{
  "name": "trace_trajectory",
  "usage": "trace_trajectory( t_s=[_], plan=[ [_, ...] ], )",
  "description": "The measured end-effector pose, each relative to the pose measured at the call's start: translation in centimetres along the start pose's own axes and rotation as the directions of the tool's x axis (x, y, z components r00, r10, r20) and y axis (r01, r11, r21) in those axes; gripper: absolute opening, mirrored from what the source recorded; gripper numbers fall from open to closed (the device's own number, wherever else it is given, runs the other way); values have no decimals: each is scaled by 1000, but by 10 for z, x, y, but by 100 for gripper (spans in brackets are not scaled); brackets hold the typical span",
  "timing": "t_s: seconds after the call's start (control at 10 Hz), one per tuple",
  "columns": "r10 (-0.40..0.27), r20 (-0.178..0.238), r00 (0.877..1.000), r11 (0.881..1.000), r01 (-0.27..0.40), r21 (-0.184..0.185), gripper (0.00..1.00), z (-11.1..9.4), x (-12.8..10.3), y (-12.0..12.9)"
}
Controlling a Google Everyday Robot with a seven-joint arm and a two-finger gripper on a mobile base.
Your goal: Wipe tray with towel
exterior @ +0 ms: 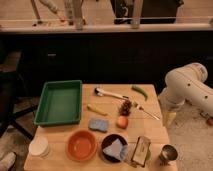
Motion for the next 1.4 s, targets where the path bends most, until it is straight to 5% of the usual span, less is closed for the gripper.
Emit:
trace_trajectory(
  t_s=[1.1,1.4],
  plan=[
    [-23,-18,1000,1000,23,-9,80,2,-2,3],
    [-120,5,993,992,120,-35,80,5,-45,19]
  ],
)
